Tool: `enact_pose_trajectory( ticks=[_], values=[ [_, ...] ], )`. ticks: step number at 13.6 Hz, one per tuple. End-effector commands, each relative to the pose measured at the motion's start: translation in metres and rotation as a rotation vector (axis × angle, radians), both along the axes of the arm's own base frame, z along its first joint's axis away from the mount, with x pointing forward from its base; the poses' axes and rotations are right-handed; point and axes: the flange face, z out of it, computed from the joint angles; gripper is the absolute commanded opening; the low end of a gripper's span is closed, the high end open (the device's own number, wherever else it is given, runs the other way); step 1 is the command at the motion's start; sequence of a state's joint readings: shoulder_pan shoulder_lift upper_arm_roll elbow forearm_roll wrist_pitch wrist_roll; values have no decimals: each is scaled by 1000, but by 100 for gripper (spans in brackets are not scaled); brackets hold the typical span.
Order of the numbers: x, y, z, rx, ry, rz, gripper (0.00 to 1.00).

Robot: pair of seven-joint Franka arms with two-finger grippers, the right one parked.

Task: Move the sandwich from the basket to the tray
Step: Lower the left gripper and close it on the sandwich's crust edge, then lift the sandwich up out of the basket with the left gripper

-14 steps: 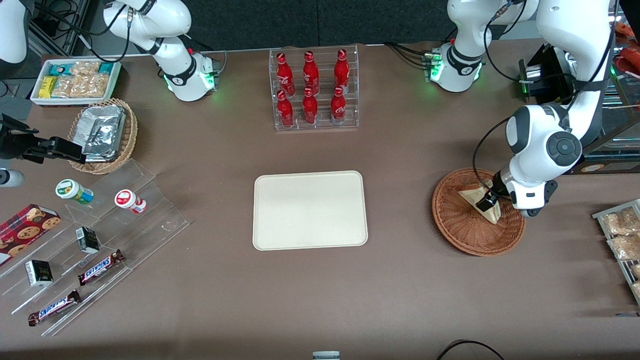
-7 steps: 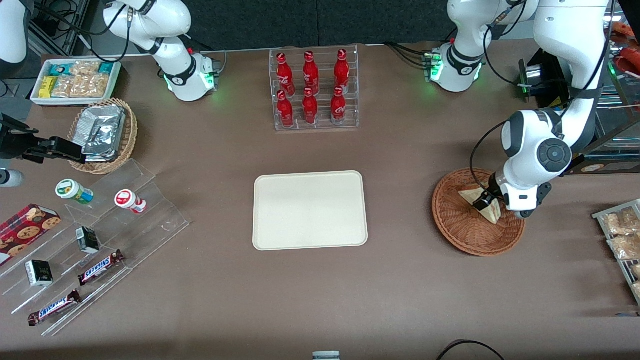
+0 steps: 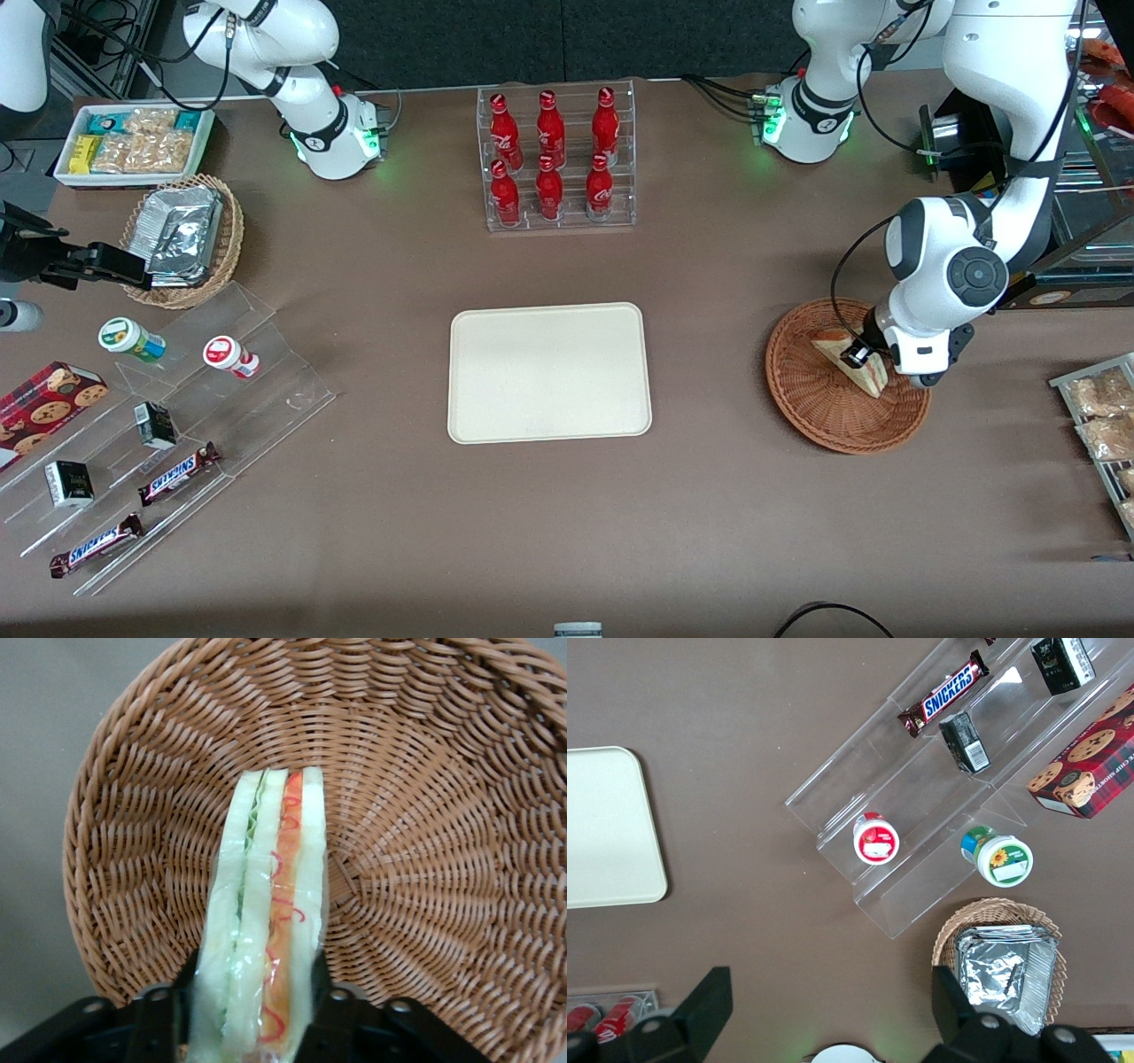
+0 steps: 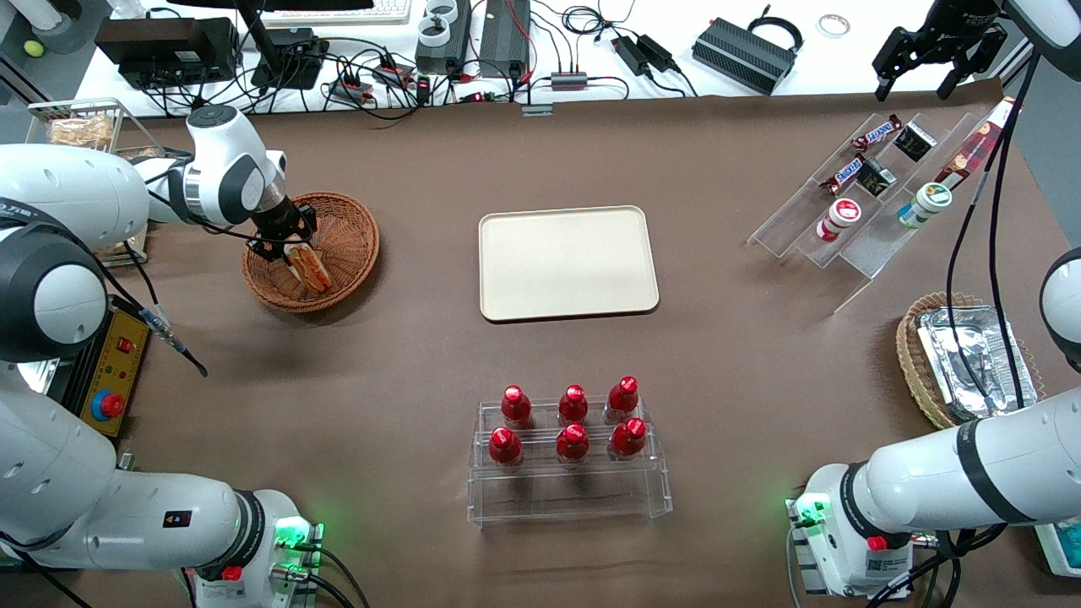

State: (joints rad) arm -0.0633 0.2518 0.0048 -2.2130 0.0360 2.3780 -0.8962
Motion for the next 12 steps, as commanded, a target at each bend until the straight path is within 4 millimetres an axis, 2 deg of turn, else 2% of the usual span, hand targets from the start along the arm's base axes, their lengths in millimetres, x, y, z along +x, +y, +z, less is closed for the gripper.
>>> enact_pose_trajectory(
  ticks=[1, 3, 6, 9, 12],
  values=[
    [11, -7, 22, 16, -7, 3, 0],
    [25, -20, 56, 29, 42, -31, 0],
    [41, -51, 125, 42, 94, -81, 0],
    [47, -101, 191, 36, 96, -164, 0],
    [37, -178, 219, 11, 48, -290, 0]
  ],
)
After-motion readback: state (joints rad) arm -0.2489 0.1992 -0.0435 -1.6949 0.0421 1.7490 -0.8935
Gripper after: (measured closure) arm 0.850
